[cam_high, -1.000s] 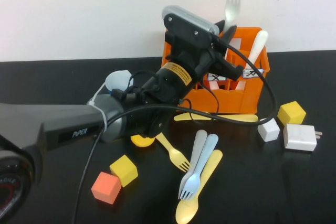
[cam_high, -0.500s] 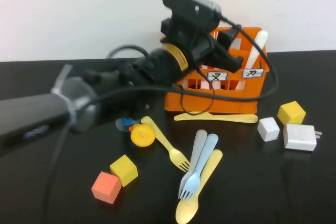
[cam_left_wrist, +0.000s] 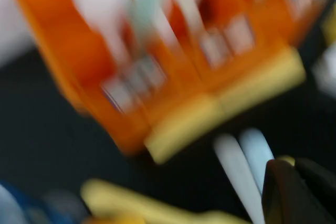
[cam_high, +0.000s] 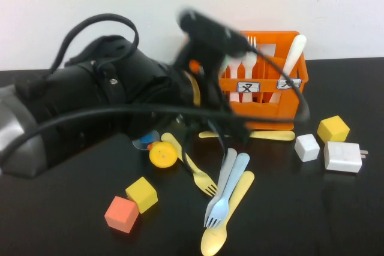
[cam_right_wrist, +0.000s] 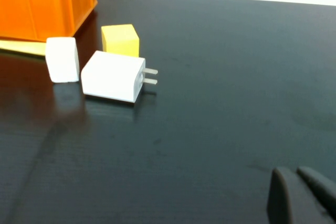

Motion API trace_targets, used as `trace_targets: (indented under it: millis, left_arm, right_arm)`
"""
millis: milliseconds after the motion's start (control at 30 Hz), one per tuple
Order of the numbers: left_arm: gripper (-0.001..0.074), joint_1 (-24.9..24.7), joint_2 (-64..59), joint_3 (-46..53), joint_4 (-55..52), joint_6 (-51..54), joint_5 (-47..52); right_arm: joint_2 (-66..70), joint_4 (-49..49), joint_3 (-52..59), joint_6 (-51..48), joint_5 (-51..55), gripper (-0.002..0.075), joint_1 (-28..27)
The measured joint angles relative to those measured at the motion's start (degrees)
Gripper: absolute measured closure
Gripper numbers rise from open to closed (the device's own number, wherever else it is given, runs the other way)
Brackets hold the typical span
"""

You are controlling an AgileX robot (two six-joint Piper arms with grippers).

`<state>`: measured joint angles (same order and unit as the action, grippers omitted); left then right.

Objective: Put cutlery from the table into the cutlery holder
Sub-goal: Pick up the fork

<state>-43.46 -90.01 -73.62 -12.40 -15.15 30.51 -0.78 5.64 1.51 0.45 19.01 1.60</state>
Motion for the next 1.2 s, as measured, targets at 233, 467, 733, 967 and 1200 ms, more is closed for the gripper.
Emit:
trace_targets:
  millis: [233, 467, 733, 967, 1200]
  left_arm:
    - [0.0729, -2.35, -2.28, 0.00, 14.23, 12.67, 13.93]
    - [0.0524, -2.35, -6.78, 0.00, 16.82, 14.33, 16.19]
    - [0.0430, -2.35, -11.67, -1.80, 18.11, 13.35, 16.19]
    - [0.0427, -2.35, -15.65, -6.03, 18.45, 13.25, 18.39]
    - [0.0427, -2.35, -20.08, -10.92, 18.43, 13.18, 20.99]
  right_arm:
    - [0.00, 0.00, 0.00, 0.00, 0.00, 0.0729, 0.00]
    - [0.00, 0.00, 0.00, 0.00, 0.00, 0.0729, 0.00]
    - [0.00, 0.00, 0.00, 0.00, 0.00, 0.0729, 0.00]
    - [0.00, 0.00, 0.00, 0.00, 0.00, 0.0729, 0.00]
    - [0.00, 0.00, 0.00, 0.00, 0.00, 0.0729, 0.00]
